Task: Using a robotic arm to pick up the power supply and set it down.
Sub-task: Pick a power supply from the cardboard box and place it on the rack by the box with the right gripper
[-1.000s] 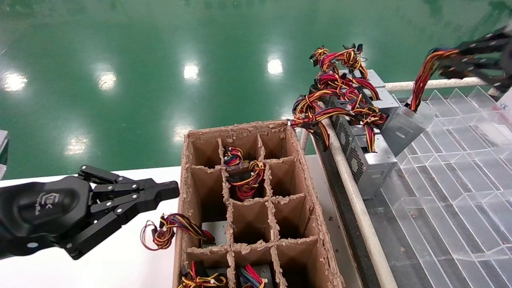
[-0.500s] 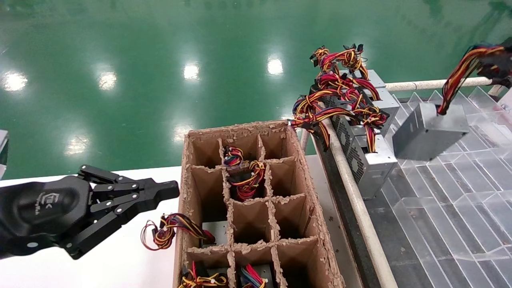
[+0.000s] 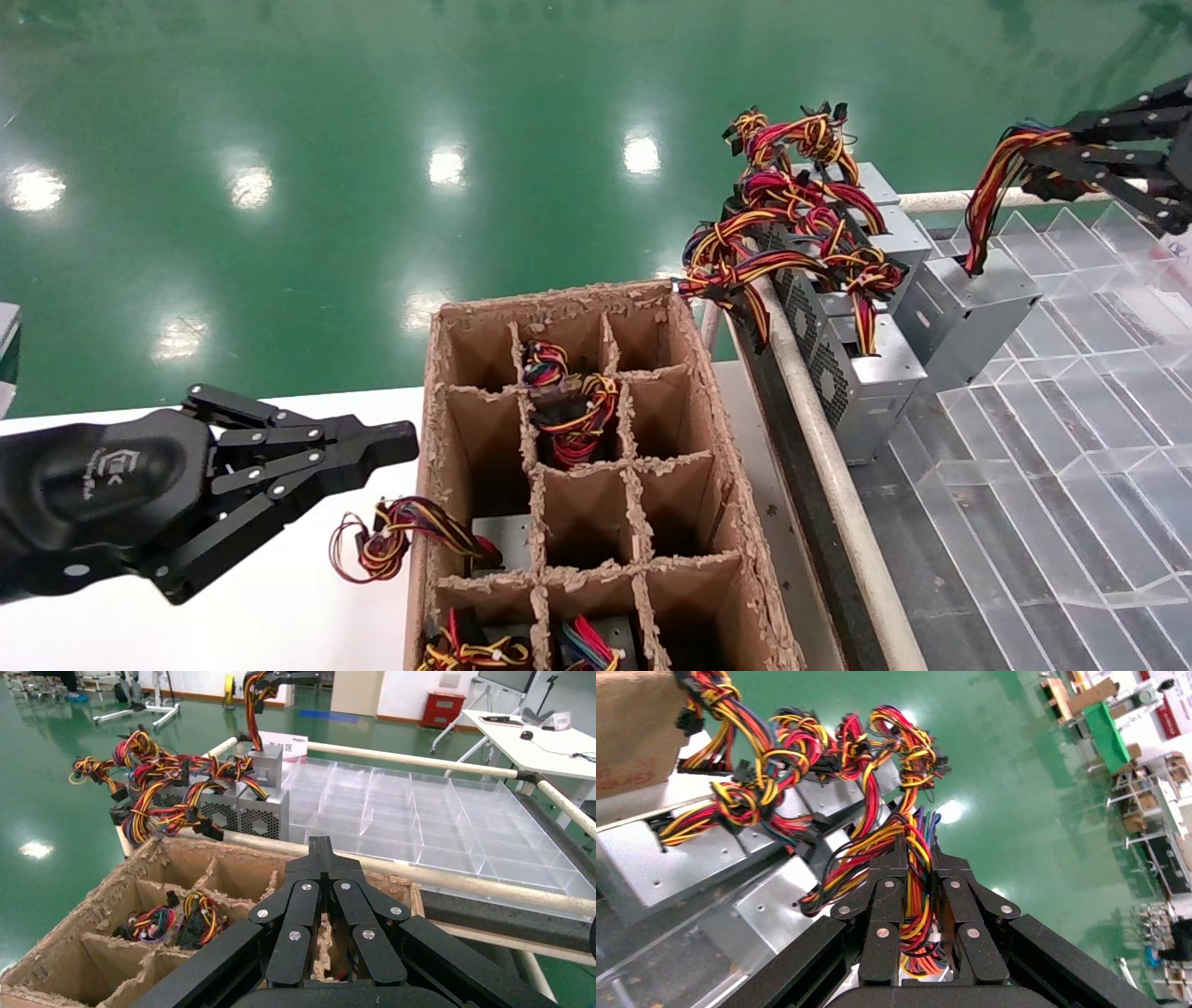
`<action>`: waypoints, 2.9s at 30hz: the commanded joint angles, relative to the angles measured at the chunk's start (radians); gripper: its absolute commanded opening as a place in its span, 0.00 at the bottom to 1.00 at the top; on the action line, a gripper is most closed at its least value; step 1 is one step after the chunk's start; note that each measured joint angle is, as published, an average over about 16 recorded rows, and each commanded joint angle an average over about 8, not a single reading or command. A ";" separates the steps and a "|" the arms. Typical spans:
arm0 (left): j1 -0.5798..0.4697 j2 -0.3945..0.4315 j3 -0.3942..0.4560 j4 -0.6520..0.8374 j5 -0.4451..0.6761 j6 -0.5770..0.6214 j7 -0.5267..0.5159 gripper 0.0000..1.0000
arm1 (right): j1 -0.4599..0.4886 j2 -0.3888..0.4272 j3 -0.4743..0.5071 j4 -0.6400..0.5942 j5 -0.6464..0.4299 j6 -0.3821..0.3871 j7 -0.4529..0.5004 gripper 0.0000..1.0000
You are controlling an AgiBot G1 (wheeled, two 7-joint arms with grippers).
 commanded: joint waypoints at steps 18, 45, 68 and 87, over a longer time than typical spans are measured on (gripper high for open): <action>0.000 0.000 0.000 0.000 0.000 0.000 0.000 0.00 | -0.010 -0.086 -0.007 -0.038 0.038 0.002 0.014 0.00; 0.000 0.000 0.000 0.000 0.000 0.000 0.000 0.00 | -0.063 -0.087 -0.006 -0.084 0.034 0.051 0.131 0.00; 0.000 0.000 0.000 0.000 0.000 0.000 0.000 0.00 | -0.061 -0.078 0.001 -0.153 0.043 0.050 0.118 1.00; 0.000 0.000 0.000 0.000 0.000 0.000 0.000 0.00 | -0.037 -0.059 -0.014 -0.095 0.018 0.009 0.186 1.00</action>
